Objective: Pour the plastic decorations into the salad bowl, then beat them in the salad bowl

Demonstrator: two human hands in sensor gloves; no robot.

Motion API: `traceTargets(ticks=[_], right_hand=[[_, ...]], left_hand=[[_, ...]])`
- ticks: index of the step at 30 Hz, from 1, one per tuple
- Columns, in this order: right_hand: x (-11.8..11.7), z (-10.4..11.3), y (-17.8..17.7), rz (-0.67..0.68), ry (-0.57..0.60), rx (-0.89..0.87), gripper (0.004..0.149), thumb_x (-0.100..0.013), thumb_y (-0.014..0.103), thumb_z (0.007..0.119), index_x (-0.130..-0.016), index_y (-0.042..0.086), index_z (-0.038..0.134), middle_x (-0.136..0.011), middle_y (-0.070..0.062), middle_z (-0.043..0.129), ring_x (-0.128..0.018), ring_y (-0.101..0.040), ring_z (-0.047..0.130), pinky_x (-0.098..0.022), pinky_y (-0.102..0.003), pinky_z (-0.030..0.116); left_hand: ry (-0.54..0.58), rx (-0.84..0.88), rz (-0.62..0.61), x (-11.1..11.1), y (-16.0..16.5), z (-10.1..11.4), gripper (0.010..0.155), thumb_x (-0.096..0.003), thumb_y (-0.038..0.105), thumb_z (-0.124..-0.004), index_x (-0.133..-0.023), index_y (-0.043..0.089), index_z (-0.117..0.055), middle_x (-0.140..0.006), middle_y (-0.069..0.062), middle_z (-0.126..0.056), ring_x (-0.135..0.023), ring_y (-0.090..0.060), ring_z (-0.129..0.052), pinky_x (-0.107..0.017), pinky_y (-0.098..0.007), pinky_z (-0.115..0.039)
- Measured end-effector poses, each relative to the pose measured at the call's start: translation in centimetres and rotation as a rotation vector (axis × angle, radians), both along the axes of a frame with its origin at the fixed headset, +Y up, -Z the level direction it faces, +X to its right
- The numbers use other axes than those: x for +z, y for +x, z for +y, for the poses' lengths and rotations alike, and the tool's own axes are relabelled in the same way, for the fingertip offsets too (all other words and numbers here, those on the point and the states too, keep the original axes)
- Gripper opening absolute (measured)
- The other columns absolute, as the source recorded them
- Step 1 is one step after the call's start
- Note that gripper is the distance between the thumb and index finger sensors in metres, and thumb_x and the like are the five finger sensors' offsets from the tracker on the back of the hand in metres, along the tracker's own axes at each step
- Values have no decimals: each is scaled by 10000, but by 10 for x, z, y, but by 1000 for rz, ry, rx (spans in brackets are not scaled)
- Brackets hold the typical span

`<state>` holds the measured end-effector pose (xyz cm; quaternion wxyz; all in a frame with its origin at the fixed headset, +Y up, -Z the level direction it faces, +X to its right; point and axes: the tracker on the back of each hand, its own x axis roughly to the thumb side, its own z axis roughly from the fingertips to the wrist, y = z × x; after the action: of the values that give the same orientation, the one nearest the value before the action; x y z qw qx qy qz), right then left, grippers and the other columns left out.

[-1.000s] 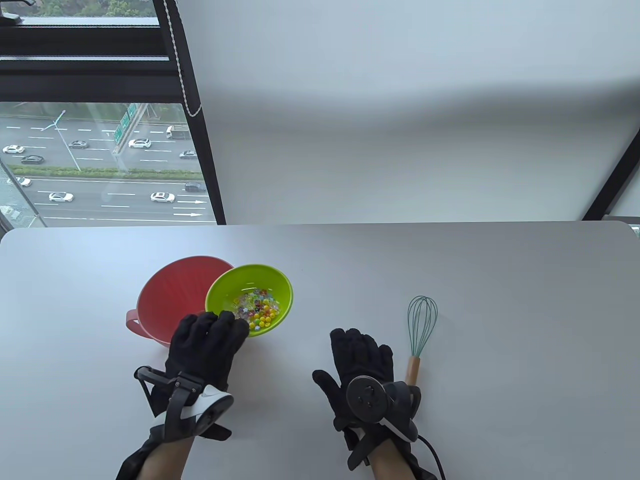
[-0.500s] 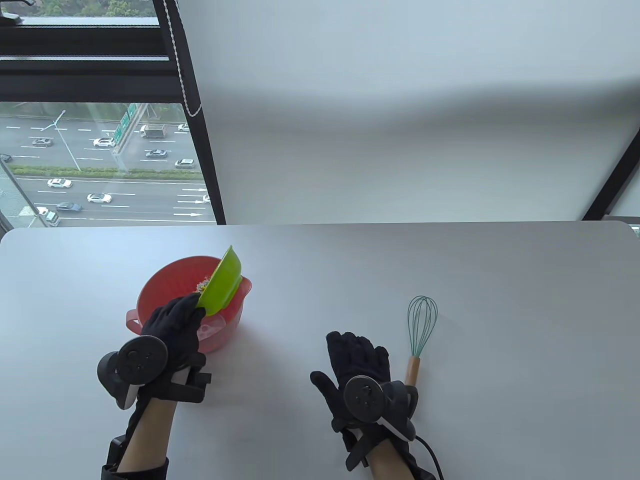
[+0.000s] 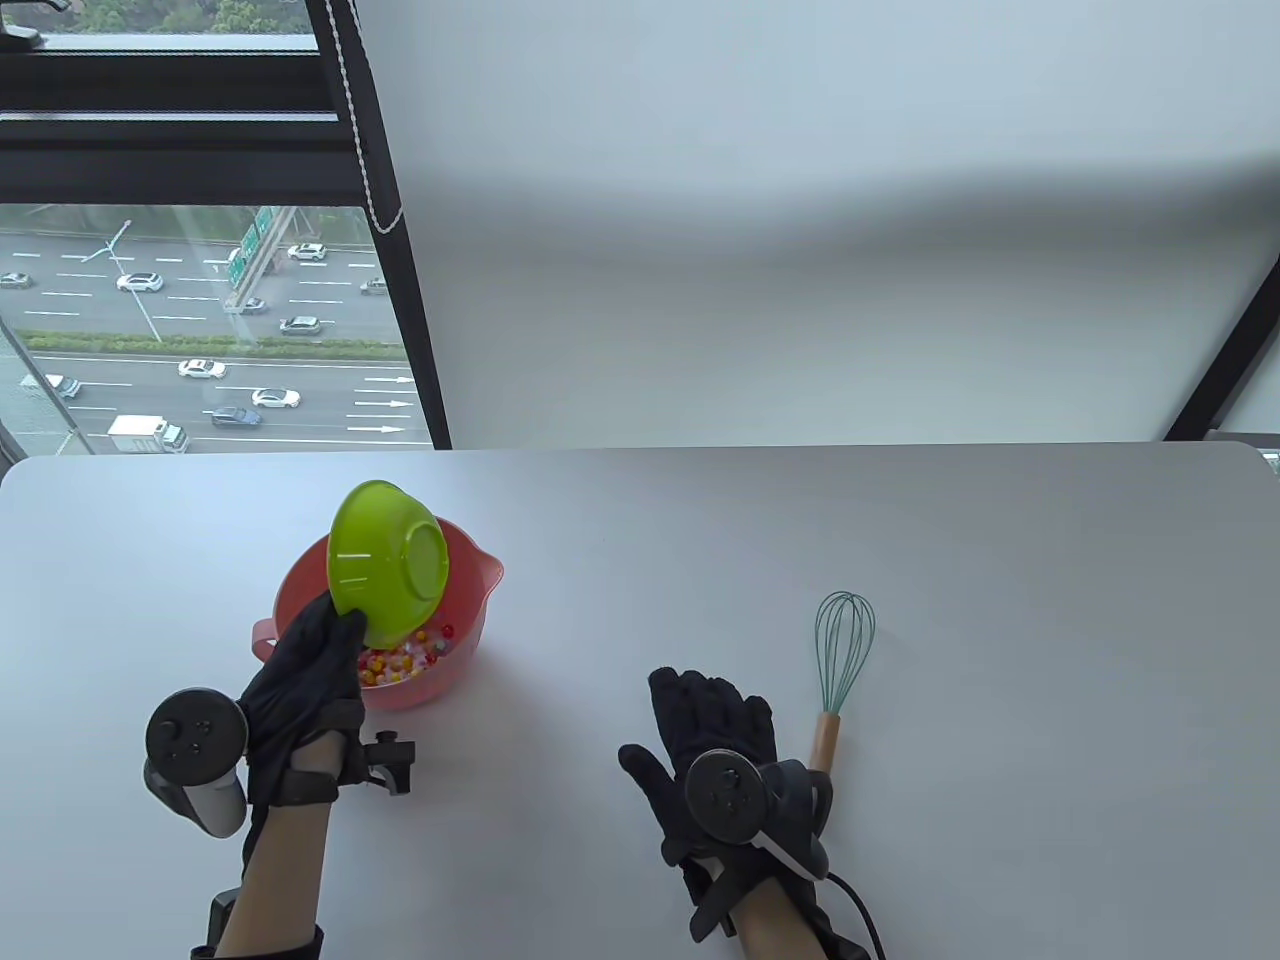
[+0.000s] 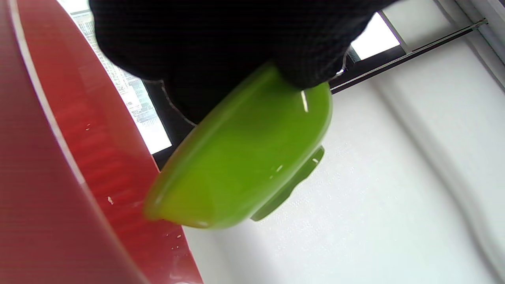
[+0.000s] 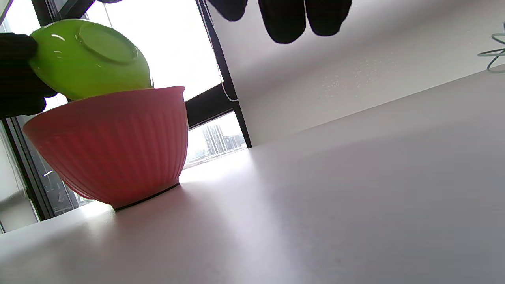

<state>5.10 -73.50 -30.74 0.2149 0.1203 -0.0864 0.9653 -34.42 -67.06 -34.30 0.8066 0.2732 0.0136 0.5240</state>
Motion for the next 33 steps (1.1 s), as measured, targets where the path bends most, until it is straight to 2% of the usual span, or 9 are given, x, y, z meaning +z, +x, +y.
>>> traceTargets(ticks=[4,9,13,17,24,27,31,33], right_hand=[[0,0,0,1,-1,-4,780,-529,737,476,-1169,319,324,-1197,-49,464,-1056,-381,495,-767,-620,355],[-1,0,0,3,-4,-4,780,-529,737,477,-1169,320,325,-1196,-49,465,-1057,-381,495,-766,-620,356],[-1,-1,0,5,-8,-8,779,-530,736,477,-1169,317,328,-1195,-51,468,-1056,-381,498,-766,-620,358],[-1,-1,0,4,-11,-12,778,-530,735,479,-1169,316,330,-1194,-51,472,-1054,-381,502,-765,-620,362],[-2,-3,1,0,-28,-20,777,-530,734,479,-1168,316,330,-1193,-49,474,-1053,-381,505,-766,-618,364],[-2,-4,3,-3,-31,-27,776,-530,734,479,-1168,316,332,-1192,-50,477,-1051,-381,509,-765,-619,365],[-3,-4,4,-7,-34,-32,776,-531,733,481,-1168,314,335,-1190,-52,482,-1049,-382,514,-764,-618,369],[-3,-5,5,-9,-41,-37,776,-531,733,481,-1168,314,336,-1189,-50,485,-1048,-382,517,-764,-618,370]], left_hand=[[85,-75,35,14,3,10,427,-521,403,-827,-877,179,-901,-759,-27,-956,-617,-234,-1027,-551,-451,-814],[233,-377,206,45,13,26,419,-507,462,-882,-815,182,-924,-699,-22,-951,-574,-221,-1001,-562,-471,-786],[263,-550,328,62,14,28,409,-496,464,-899,-781,174,-939,-663,-26,-950,-548,-216,-990,-570,-483,-777],[218,-658,426,69,6,18,407,-489,460,-909,-763,161,-944,-637,-35,-944,-526,-216,-980,-571,-491,-769],[69,-850,548,66,5,-2,400,-467,452,-922,-707,133,-956,-565,-51,-943,-454,-210,-976,-537,-503,-777],[4,-843,572,61,0,-9,399,-461,445,-924,-696,125,-958,-555,-61,-943,-444,-220,-974,-527,-512,-773],[-168,-787,577,53,-13,-23,402,-466,439,-913,-697,113,-953,-554,-68,-940,-439,-228,-972,-518,-519,-771],[-211,-760,585,50,-19,-31,401,-463,433,-915,-693,107,-955,-548,-73,-942,-432,-233,-973,-511,-523,-771]])
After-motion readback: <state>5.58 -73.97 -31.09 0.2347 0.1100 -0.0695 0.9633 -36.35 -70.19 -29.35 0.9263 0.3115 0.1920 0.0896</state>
